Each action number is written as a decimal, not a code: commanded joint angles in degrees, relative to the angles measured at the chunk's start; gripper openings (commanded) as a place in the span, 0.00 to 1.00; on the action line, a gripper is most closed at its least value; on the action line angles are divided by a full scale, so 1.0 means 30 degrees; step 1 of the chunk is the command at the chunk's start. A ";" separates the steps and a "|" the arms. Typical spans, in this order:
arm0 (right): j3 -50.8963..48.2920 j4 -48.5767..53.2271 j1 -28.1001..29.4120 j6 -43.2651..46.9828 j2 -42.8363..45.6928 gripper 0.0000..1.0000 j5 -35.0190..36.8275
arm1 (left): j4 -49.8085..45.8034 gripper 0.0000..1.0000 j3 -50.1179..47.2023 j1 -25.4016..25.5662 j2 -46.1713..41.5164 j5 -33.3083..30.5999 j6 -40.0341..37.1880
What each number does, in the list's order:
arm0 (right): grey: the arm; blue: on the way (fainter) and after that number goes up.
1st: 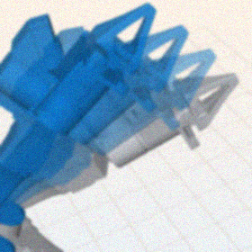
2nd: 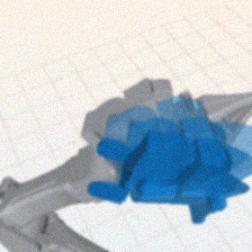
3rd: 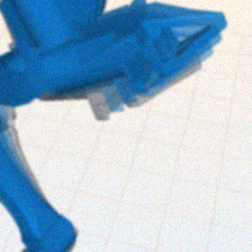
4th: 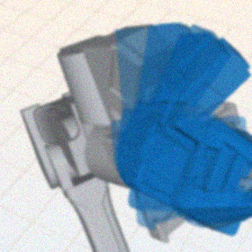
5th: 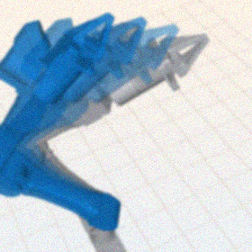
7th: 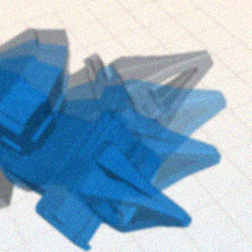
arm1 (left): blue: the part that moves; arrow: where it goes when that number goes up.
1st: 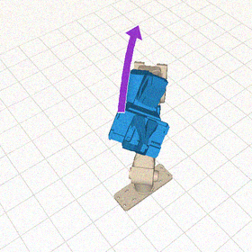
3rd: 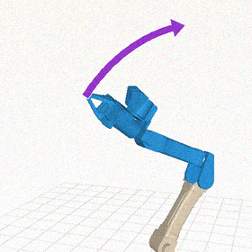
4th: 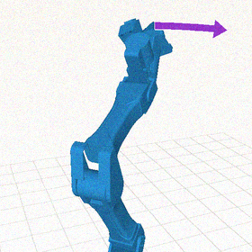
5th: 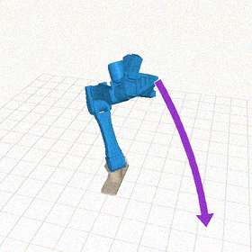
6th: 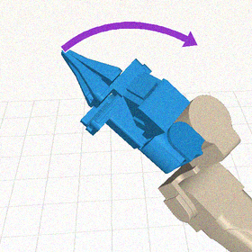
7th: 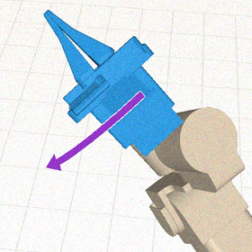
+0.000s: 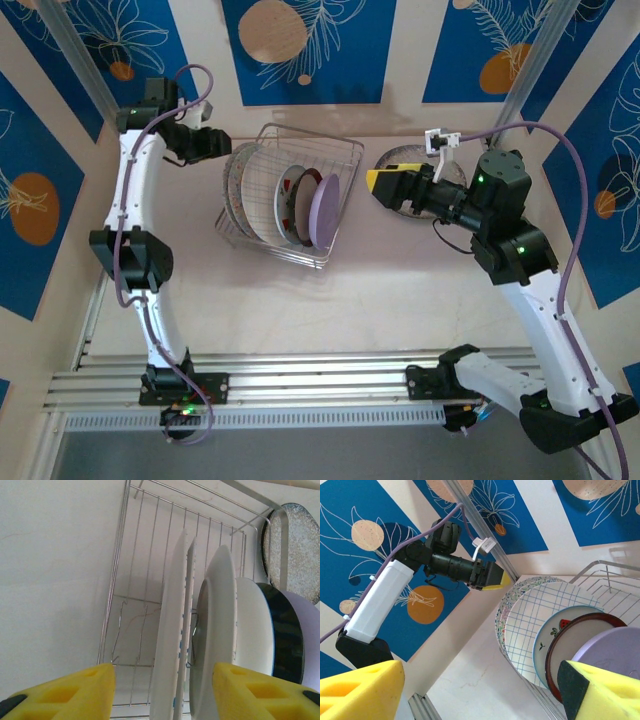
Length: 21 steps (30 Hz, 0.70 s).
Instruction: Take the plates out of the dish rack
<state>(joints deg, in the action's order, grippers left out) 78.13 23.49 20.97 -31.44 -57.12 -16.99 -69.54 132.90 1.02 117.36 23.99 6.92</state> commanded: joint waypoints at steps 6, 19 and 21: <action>0.0266 0.0082 0.0043 -0.0242 0.0218 0.81 -0.0165 | -0.0549 0.53 0.0538 0.0117 0.0503 -0.0010 -0.0432; -0.0019 -0.0182 0.0041 -0.0732 0.0115 0.81 -0.0167 | -0.0815 0.49 0.0553 0.0452 0.0782 -0.0580 -0.0658; -0.0084 -0.0240 0.0044 -0.0821 0.0145 0.81 -0.0197 | -0.0866 0.48 0.0551 0.0481 0.0783 -0.0809 -0.0722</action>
<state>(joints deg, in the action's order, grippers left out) 78.11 23.59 20.97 -33.10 -57.12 -16.99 -70.22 132.90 2.00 118.74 22.72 6.33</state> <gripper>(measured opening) 0.811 0.483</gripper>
